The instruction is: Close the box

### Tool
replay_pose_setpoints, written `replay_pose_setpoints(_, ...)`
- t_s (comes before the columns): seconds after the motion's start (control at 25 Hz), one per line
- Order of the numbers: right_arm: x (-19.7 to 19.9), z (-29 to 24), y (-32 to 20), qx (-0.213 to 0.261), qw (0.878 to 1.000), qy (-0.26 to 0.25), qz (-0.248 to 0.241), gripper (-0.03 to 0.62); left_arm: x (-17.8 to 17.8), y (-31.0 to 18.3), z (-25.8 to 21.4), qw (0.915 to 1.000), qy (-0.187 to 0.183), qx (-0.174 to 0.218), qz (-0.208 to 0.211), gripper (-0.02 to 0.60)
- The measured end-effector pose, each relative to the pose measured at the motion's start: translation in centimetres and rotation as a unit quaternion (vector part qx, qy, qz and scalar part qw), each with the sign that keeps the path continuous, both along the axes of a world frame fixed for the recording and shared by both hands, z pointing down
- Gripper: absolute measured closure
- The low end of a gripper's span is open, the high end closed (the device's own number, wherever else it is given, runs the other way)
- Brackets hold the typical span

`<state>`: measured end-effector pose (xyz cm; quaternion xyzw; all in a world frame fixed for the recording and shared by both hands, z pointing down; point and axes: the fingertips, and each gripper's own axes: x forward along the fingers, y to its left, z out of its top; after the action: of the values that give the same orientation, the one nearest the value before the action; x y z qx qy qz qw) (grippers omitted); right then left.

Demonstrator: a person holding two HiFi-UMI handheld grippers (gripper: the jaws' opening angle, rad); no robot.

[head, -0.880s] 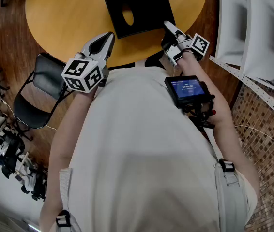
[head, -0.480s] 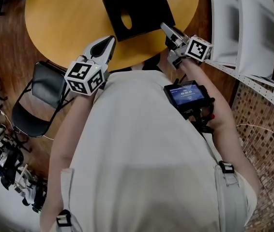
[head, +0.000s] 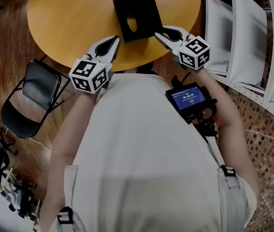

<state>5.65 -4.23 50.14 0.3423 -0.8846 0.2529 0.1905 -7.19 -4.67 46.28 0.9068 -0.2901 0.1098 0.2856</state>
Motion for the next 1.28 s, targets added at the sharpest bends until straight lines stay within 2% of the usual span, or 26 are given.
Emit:
replay_pose_setpoints(0.2, -1.6, 0.5, 1.0, 0.006, 0.996, 0.053, -0.071, 0.467, -1.4, 0.3, 0.3, 0.9996, 0.013, -0.004, -0.024, 0.581)
replay_pose_setpoints(0.4, -4.0, 0.5, 1.1, 0.002, 0.99, 0.066, -0.128, 0.453, -4.1, 0.0, -0.4, 0.998, 0.013, -0.005, -0.062, 0.581)
replay_pose_setpoints(0.52, -4.9, 0.5, 1.2, 0.003, 0.988, 0.065, -0.142, 0.453, -5.0, 0.1, -0.8, 0.9972, 0.008, -0.002, -0.074, 0.581)
replay_pose_setpoints(0.68, -5.6, 0.0, 1.2, 0.001, 0.989, 0.038, -0.143, 0.453, -5.1, 0.2, -1.3, 0.9972, 0.004, 0.003, -0.075, 0.581)
replay_pose_setpoints(0.84, -6.5, -1.7, 0.9, 0.015, 0.988, -0.004, -0.154, 0.48, -4.4, -0.1, -1.6, 0.9979, 0.002, 0.01, -0.064, 0.581)
replay_pose_setpoints(0.88, -6.6, -2.2, 0.7, 0.021, 0.988, -0.008, -0.153, 0.496, -4.1, -0.2, -1.7, 0.9981, 0.002, 0.011, -0.061, 0.581)
replay_pose_setpoints(0.96, -6.5, -3.1, 0.2, 0.031, 0.988, -0.015, -0.149, 0.594, -3.7, -0.3, -1.9, 0.9983, 0.001, 0.016, -0.056, 0.581)
replay_pose_setpoints(1.12, -5.5, -6.1, -0.9, 0.051, 0.987, -0.048, -0.144, 0.594, -2.9, -1.1, -2.5, 0.9987, -0.002, 0.028, -0.041, 0.581)
replay_pose_setpoints(1.28, -4.2, -10.2, -2.8, 0.086, 0.985, -0.091, -0.117, 0.594, -2.1, -2.2, -3.4, 0.9985, 0.001, 0.042, -0.033, 0.581)
